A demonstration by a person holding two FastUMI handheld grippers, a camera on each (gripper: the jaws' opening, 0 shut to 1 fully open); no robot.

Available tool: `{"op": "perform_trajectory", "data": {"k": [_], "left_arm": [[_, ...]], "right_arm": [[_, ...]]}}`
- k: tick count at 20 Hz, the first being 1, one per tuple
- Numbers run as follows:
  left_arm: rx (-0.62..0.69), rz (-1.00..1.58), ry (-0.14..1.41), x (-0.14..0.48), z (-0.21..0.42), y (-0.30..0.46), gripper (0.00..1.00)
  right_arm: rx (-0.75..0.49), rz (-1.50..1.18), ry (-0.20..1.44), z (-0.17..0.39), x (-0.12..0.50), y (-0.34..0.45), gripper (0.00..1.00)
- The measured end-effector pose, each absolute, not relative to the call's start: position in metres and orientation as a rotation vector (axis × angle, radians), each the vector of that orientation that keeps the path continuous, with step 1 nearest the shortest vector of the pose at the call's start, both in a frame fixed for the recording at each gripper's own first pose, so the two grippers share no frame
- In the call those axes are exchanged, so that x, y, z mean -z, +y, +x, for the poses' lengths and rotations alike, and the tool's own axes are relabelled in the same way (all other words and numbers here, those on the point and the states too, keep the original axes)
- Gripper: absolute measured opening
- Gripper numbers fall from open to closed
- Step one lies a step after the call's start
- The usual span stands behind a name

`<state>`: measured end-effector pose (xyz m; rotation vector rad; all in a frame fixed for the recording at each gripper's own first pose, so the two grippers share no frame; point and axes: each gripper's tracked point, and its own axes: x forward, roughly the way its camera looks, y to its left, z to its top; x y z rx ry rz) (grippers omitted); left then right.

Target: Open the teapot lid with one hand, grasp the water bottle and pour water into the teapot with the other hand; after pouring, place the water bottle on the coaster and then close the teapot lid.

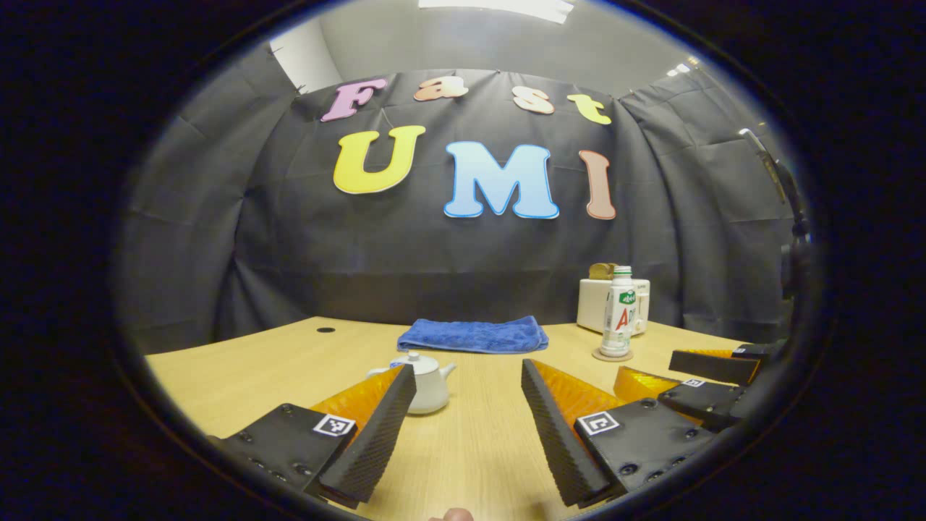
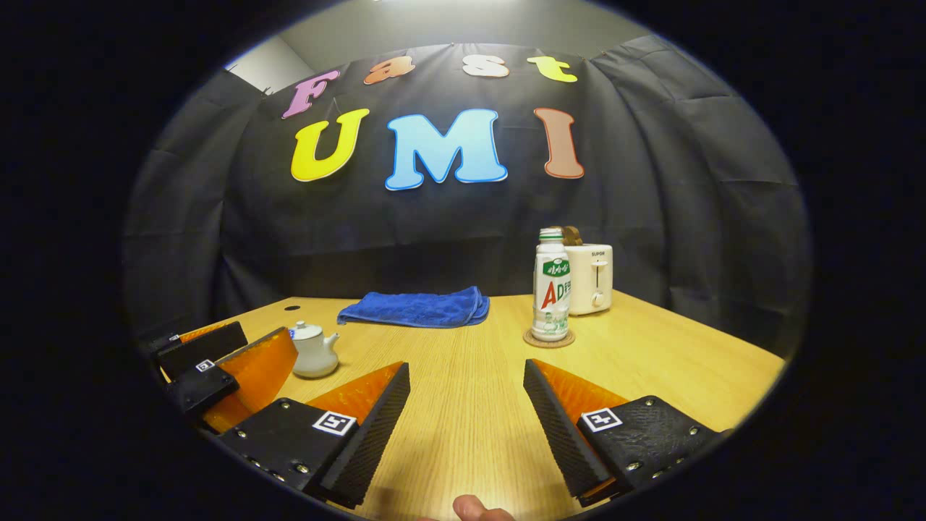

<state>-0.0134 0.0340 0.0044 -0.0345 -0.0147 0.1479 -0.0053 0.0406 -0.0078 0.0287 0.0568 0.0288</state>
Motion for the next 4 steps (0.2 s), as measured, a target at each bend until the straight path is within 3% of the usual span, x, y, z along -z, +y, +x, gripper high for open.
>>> {"op": "perform_trajectory", "data": {"k": [4], "left_arm": [[-0.169,-0.002,0.013,0.0002,-0.0147,0.0342,0.99]], "right_arm": [[-0.007,-0.004,0.004,-0.0111,0.0002,0.0378,0.98]]}}
